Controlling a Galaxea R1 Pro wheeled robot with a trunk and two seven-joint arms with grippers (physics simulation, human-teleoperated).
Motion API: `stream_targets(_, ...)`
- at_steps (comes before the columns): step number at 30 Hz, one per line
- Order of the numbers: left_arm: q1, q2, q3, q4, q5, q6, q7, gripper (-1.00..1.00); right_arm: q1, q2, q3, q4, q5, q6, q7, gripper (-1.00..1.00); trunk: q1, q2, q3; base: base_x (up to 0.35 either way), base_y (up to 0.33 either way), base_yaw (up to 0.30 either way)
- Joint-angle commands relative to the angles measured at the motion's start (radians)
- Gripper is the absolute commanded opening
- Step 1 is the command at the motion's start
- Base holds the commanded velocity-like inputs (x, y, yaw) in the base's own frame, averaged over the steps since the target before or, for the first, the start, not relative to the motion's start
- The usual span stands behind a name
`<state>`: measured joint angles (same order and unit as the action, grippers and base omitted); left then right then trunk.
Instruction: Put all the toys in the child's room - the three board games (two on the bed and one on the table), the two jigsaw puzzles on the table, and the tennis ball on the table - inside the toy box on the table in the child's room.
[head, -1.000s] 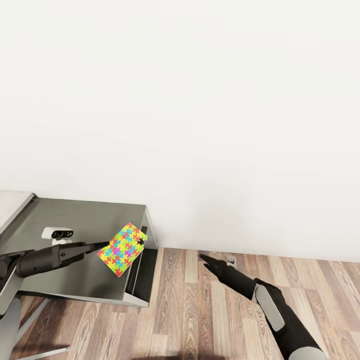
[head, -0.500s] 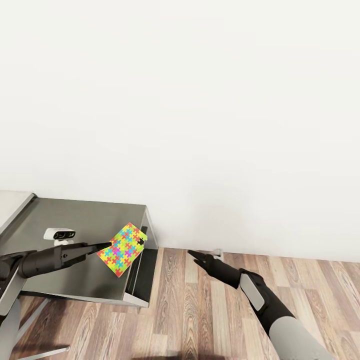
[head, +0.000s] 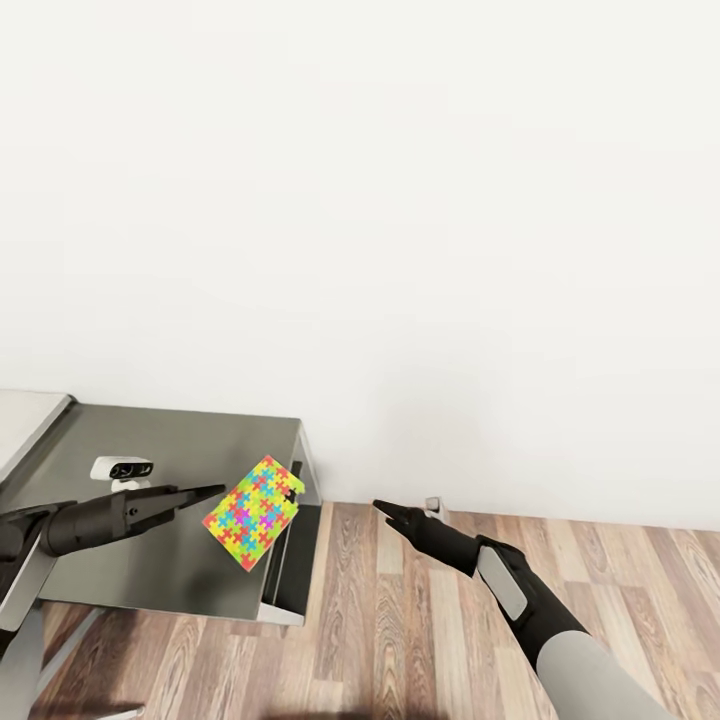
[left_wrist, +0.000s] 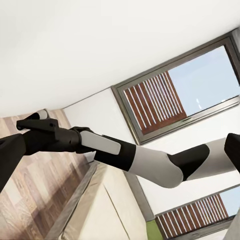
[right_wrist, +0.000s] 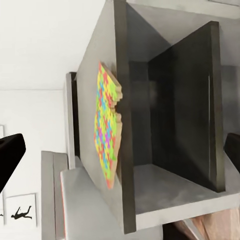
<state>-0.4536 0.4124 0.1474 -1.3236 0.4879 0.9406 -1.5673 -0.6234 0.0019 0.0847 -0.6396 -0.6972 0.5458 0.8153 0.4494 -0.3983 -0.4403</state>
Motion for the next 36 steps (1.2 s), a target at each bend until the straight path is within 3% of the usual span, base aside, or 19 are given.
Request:
stream_targets(1, 0.000, 0.000, 0.000, 0.000, 0.000, 0.011, -0.003, 1.00, -0.001, 0.000, 0.001, 0.000, -0.007, 0.008, -0.001, 1.00, 0.001, -0.002, -0.001, 0.031, 0.030, 0.000)
stream_targets(36, 0.001, 0.000, 0.000, 0.000, 0.000, 0.011, -0.003, 1.00, 0.000, 0.000, 0.001, 0.000, -0.007, 0.006, -0.001, 1.00, 0.001, -0.002, -0.001, 0.002, 0.069, 0.000)
